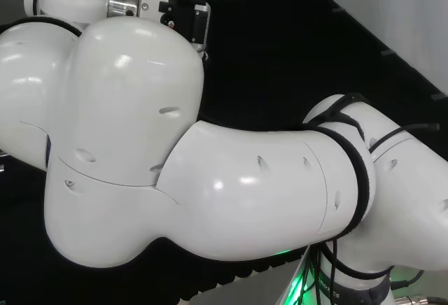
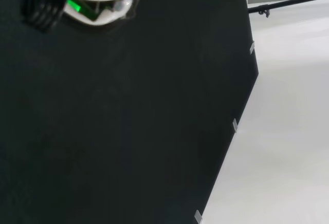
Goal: Pour all the NaCl from the weighing funnel into the round-bottom flask.
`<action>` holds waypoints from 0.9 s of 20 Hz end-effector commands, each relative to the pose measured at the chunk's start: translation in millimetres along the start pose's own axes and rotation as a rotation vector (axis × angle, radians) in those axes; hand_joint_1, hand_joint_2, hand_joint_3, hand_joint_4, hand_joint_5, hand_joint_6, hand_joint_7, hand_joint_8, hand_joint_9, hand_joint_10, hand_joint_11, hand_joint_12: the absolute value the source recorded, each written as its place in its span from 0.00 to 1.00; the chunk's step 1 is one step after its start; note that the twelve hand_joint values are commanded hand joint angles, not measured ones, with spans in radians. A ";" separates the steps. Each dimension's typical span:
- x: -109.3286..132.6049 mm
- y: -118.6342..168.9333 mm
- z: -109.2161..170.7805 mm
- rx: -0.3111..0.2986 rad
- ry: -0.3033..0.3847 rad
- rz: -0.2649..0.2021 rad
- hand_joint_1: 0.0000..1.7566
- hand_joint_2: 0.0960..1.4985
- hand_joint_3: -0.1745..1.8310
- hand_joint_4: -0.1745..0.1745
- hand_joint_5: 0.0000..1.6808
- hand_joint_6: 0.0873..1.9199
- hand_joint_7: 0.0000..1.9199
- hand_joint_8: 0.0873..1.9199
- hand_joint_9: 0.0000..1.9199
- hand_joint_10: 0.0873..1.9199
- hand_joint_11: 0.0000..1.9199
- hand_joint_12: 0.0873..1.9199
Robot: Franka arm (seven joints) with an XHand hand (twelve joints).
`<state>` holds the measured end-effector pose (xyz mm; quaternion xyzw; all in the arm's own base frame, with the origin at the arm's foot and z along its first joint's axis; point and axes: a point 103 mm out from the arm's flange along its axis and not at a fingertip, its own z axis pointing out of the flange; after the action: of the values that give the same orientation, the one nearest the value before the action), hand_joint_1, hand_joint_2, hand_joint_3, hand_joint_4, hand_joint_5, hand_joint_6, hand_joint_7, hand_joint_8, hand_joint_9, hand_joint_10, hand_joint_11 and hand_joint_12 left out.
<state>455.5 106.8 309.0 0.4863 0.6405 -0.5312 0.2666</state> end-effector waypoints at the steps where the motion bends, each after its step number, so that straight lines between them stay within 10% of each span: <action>1: -1.1 -1.2 1.4 -0.008 0.021 -0.001 0.64 0.39 0.42 1.00 0.77 0.30 0.27 0.30 0.46 0.17 0.33 0.58; 18: -24.5 -9.6 7.9 -0.078 0.352 -0.032 0.64 0.39 0.42 1.00 0.77 0.30 0.27 0.30 0.46 0.17 0.33 0.58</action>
<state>454.2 95.2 321.3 0.5361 0.6900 -0.4466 0.1922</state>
